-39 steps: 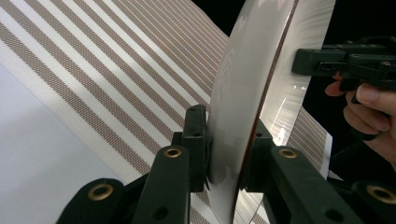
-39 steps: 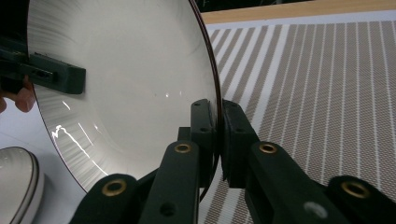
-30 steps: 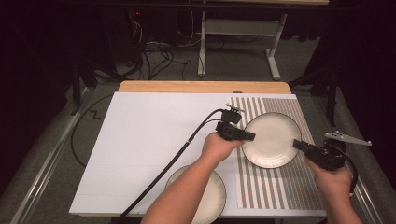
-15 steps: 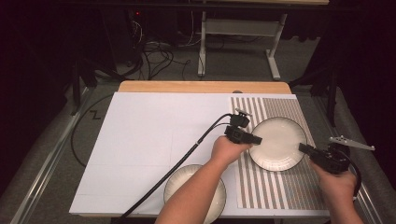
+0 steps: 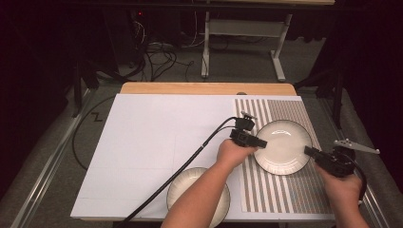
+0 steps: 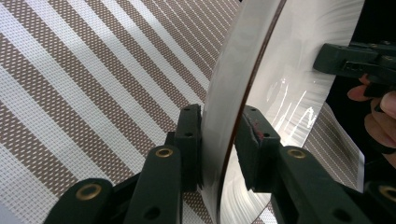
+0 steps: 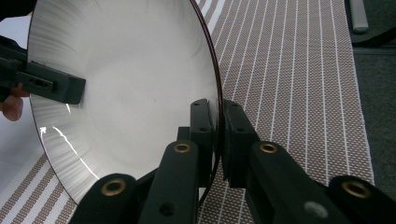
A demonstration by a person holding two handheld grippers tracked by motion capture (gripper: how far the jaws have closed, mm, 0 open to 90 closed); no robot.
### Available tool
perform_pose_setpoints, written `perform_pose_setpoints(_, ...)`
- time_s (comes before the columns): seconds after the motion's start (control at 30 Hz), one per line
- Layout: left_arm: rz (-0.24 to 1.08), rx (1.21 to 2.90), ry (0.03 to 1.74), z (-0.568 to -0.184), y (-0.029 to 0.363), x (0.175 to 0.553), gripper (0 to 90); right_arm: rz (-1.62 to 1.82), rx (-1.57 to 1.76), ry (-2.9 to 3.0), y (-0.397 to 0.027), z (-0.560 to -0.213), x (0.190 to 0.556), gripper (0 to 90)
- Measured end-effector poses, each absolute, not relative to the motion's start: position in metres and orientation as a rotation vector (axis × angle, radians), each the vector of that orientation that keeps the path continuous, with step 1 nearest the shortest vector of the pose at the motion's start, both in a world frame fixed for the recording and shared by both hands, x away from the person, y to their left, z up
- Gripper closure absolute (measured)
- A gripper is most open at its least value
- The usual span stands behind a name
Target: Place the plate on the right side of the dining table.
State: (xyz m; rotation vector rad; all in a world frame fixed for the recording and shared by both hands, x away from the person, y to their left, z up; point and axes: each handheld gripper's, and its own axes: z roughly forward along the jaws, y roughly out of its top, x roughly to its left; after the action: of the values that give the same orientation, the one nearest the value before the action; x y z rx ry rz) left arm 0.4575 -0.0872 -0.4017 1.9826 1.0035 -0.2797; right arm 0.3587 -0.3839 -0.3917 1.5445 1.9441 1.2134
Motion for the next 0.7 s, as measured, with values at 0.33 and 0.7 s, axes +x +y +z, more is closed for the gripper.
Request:
perform_pose_setpoints(0.33,-0.17,2.033,1.0,-0.401,-0.084,0.461,58.4,1.222,1.519,1.957,-0.381,-0.39,0.364,87.1)
perform_pose_setpoints(0.7,-0.071,2.002,0.995,-0.371,-0.047,0.449,46.4,1.168,1.536,1.957,-0.374,-0.387,0.372,86.6)
